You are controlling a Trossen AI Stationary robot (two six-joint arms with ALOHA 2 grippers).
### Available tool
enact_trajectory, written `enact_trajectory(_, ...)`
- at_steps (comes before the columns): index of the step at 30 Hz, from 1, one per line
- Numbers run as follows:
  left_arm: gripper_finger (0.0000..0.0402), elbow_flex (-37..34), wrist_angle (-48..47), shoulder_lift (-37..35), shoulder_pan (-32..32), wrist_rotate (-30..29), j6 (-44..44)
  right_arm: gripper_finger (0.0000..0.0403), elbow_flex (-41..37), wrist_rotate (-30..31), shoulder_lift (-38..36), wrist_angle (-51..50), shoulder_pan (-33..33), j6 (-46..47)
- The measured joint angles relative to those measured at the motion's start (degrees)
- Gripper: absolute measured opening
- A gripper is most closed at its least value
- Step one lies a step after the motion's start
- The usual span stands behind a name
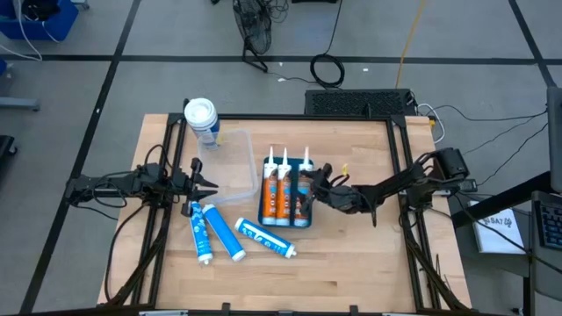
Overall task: Pick & place silicon tubes, Sealant and Lysol wipes
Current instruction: Adjust the blue bin
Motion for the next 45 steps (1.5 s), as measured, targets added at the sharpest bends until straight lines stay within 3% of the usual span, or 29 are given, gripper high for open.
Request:
enact_trajectory(11,0.0076,0.00,0.01,0.01,0.01,-0.02,-0.01,0.0292,0.00,-1.03,-5.82,-0.24,0.02,-5.39)
enact_trajectory(16,0.0076,0.00,0.01,0.01,0.00,0.00,0.01,0.0292,0.00,-5.75,-5.38,-1.40,0.02,-1.68)
enact_trajectory(21,0.0076,0.00,-0.01,0.01,0.01,0.00,-0.01,0.0283,0.05,-10.88,-5.32,-9.17,0.03,-2.95)
enact_trajectory(25,0.0076,0.00,0.01,0.01,0.01,-0.01,0.00,0.0218,2.97,-12.90,-5.23,-23.80,0.01,-2.00)
enact_trajectory(30,0.0076,0.00,0.00,-0.02,0.00,-0.01,0.02,0.0055,10.43,-19.13,-5.25,-44.70,-0.33,-1.61)
enact_trajectory(32,0.0076,0.00,0.00,0.01,0.01,-0.01,-0.01,0.0016,13.51,-20.55,-5.25,-51.12,-0.35,-2.54)
enact_trajectory(37,0.0076,0.00,0.01,0.00,-0.01,-0.02,-0.01,0.0003,18.16,-23.19,-5.28,-63.68,-1.26,-1.33)
enact_trajectory(42,0.0076,0.00,0.01,0.00,0.01,-0.02,0.00,0.0000,16.46,-28.98,-5.27,-63.55,-3.84,1.36)
enact_trajectory(45,0.0076,0.00,0.00,0.01,0.00,0.00,0.02,0.0000,15.82,-29.52,-4.47,-63.44,-4.99,2.36)
